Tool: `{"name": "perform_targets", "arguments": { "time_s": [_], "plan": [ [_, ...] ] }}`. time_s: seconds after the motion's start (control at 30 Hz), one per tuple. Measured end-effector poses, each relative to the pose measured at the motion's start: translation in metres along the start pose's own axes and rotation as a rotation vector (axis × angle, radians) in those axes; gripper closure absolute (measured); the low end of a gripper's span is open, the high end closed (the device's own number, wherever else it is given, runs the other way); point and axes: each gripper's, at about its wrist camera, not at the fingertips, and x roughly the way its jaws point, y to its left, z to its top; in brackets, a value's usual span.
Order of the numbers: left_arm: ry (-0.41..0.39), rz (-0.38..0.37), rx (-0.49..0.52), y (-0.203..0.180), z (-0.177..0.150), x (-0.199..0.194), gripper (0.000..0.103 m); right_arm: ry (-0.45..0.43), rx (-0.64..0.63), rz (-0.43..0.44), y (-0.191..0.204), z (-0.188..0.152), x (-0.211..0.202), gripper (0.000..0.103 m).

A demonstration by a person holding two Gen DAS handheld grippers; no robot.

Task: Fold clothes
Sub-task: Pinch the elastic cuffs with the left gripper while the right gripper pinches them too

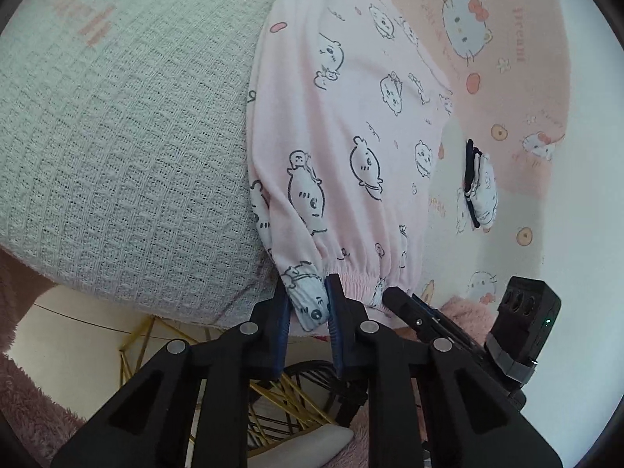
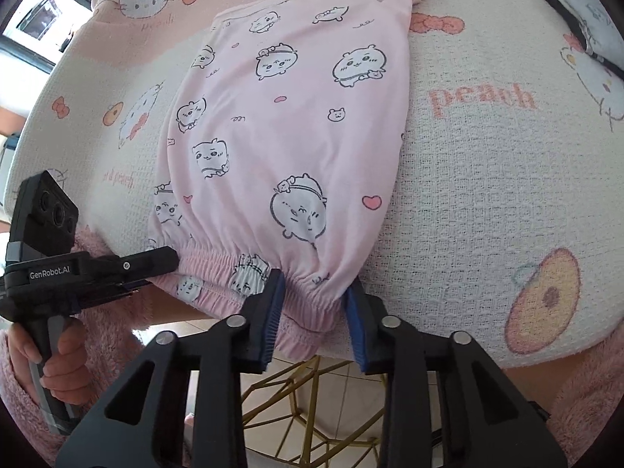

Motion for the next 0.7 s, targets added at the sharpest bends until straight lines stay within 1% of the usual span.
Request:
{"name": "perform_targets", "arguments": {
  "time_s": [0.03,0.07,0.13,0.2,0.23,0.33,0.4,0.47,0.53,0.63,0.7],
  "plan": [
    [-0.01,0.008,0.017,-0.005,-0.003,-0.004,0.086,-0.021,0.003,0.015,-0.001,-0.002,-0.009,0.089],
    [-0.022,0.002,0.025,-0.009,-0.006,-0.01,0.086,-0.041,0.006,0.03,-0.001,-0.004,-0.019,0.09],
    [-0.044,-0.031,0.027,-0.015,-0.013,-0.021,0.086,-0.078,0.012,0.059,-0.004,-0.009,-0.038,0.091],
    [-0.048,-0.056,0.015,-0.015,-0.018,-0.027,0.086,-0.092,0.018,0.083,-0.013,-0.021,-0.059,0.091],
    [-0.046,-0.057,0.015,-0.016,-0.02,-0.028,0.086,-0.094,0.023,0.096,-0.017,-0.026,-0.066,0.091],
    [-0.027,-0.045,0.027,-0.016,-0.026,-0.027,0.086,-0.06,0.052,0.118,-0.014,-0.029,-0.063,0.091],
    [-0.007,-0.041,0.027,-0.015,-0.027,-0.024,0.086,-0.029,0.072,0.118,-0.017,-0.021,-0.053,0.091],
    [0.003,-0.046,0.024,-0.016,-0.02,-0.024,0.086,-0.022,0.103,0.144,0.015,-0.005,-0.022,0.091],
    [0.002,-0.066,0.035,-0.024,-0.01,-0.031,0.086,-0.035,0.118,0.174,0.027,0.014,-0.002,0.091],
    [0.001,-0.097,0.052,-0.037,0.006,-0.041,0.086,-0.055,0.132,0.227,0.034,0.041,0.006,0.091],
    [-0.009,-0.103,0.073,-0.049,0.031,-0.044,0.086,-0.07,0.136,0.257,0.033,0.062,0.002,0.091]
  ]
}}
